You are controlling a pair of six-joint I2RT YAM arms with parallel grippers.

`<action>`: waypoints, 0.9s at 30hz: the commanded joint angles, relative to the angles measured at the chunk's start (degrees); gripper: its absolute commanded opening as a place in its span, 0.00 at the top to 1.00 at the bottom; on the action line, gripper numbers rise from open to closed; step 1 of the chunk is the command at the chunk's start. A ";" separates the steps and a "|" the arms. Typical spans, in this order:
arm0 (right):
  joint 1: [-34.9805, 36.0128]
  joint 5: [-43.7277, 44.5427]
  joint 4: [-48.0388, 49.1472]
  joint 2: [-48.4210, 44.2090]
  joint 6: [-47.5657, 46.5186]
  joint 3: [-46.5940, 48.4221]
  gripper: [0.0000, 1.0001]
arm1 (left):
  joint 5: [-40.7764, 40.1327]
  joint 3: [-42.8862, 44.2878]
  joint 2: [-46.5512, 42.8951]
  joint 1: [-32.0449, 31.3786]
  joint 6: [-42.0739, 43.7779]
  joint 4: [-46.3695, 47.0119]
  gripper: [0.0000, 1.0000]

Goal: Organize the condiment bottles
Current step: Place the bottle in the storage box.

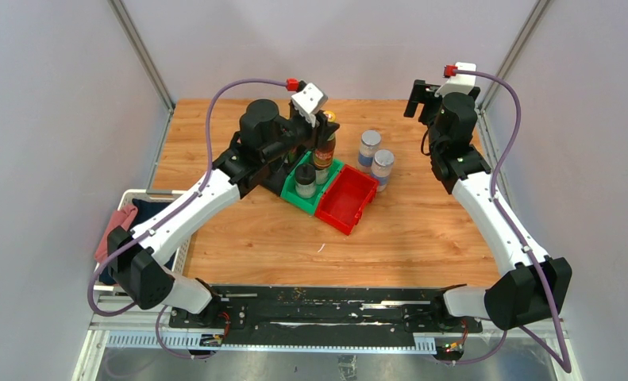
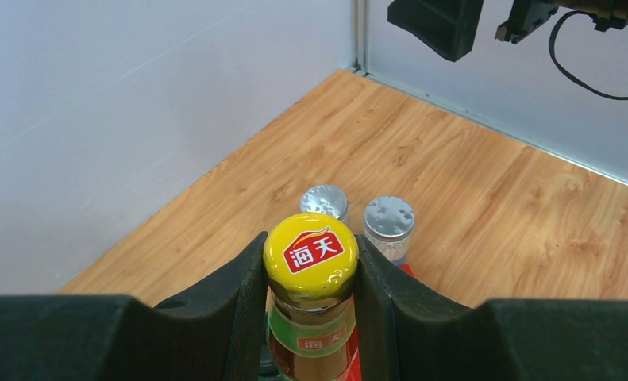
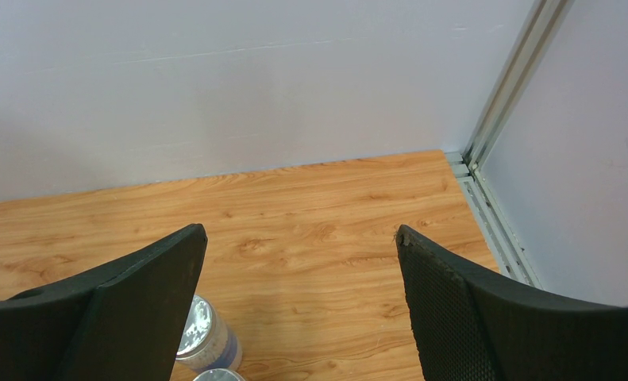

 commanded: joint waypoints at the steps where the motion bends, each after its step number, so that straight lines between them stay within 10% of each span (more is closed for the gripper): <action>1: -0.12 -0.09 1.77 -0.93 1.02 -0.90 0.07 | -1.30 3.71 -0.59 0.87 -0.19 2.33 1.00; 27: -0.02 -0.20 1.77 -0.80 1.07 -0.54 0.07 | -1.63 2.68 -2.18 6.97 -3.57 1.79 1.00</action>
